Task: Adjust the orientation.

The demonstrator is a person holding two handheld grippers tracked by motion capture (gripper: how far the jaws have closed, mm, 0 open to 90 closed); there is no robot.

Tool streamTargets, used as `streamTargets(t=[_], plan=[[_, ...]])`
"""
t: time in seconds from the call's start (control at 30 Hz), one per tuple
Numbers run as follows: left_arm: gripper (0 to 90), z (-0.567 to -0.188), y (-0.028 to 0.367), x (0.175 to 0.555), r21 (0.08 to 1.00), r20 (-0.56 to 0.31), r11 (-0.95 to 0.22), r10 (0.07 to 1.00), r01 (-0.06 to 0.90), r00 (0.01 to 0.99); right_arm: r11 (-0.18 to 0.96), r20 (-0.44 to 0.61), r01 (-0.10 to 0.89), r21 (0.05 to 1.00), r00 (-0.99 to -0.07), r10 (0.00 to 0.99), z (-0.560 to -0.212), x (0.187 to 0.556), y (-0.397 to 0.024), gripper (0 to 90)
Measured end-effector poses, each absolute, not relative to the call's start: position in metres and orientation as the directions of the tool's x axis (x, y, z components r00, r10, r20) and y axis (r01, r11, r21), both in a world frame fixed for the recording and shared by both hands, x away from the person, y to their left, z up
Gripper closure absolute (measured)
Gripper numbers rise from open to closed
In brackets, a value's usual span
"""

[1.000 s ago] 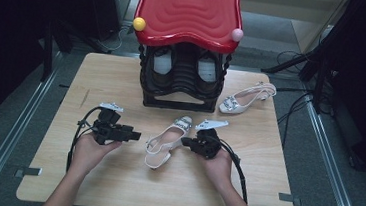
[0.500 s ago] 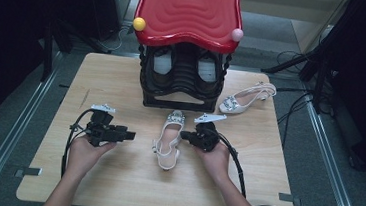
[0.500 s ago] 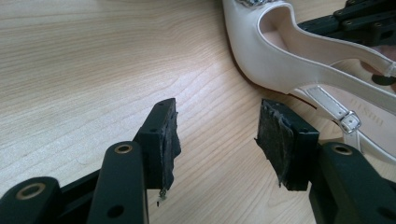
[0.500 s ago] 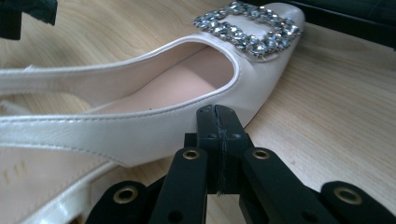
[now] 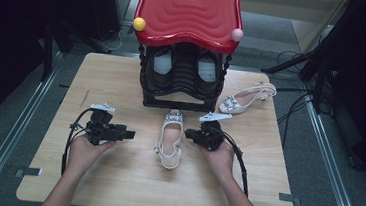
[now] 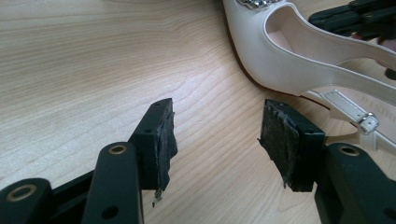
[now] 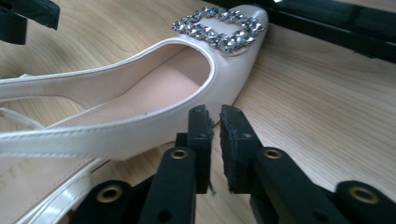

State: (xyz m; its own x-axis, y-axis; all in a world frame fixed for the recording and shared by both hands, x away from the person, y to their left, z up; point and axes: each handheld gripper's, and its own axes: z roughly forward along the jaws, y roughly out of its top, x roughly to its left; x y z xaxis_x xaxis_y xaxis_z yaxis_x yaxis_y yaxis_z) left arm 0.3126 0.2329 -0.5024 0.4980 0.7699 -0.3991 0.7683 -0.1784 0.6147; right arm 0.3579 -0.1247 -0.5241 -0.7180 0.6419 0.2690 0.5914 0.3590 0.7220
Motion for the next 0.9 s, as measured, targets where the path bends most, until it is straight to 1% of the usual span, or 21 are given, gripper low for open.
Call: streamTargets(t=[0.17,0.3,0.43,0.67,0.77,0.9], plan=[[43.1,-0.500,0.234,0.316,0.625,-0.407,-0.172,0.761,0.762,0.506,0.338,0.265,0.581,0.740,-0.715,0.648,-0.516,0.348,-0.142,78.9],[42.2,-0.502,0.234,0.319,0.623,-0.405,-0.173,0.763,0.763,0.503,0.311,0.267,0.584,0.750,-0.697,0.666,-0.509,0.342,-0.160,78.5],[42.1,-0.502,0.235,0.319,0.624,-0.403,-0.169,0.767,0.763,0.500,0.265,0.281,0.588,0.764,-0.674,0.683,-0.502,0.340,-0.178,78.6],[42.0,-0.501,0.241,0.318,0.631,-0.401,-0.159,0.771,0.759,0.495,0.243,0.263,0.592,0.769,-0.639,0.723,-0.498,0.345,-0.198,79.0],[41.9,-0.502,0.241,0.319,0.631,-0.403,-0.156,0.771,0.760,0.493,0.240,0.247,0.589,0.772,-0.626,0.740,-0.497,0.350,-0.204,79.9],[41.9,-0.502,0.238,0.319,0.630,-0.418,-0.156,0.758,0.761,0.501,0.227,0.238,0.594,0.772,-0.601,0.763,-0.494,0.362,-0.213,87.4]])
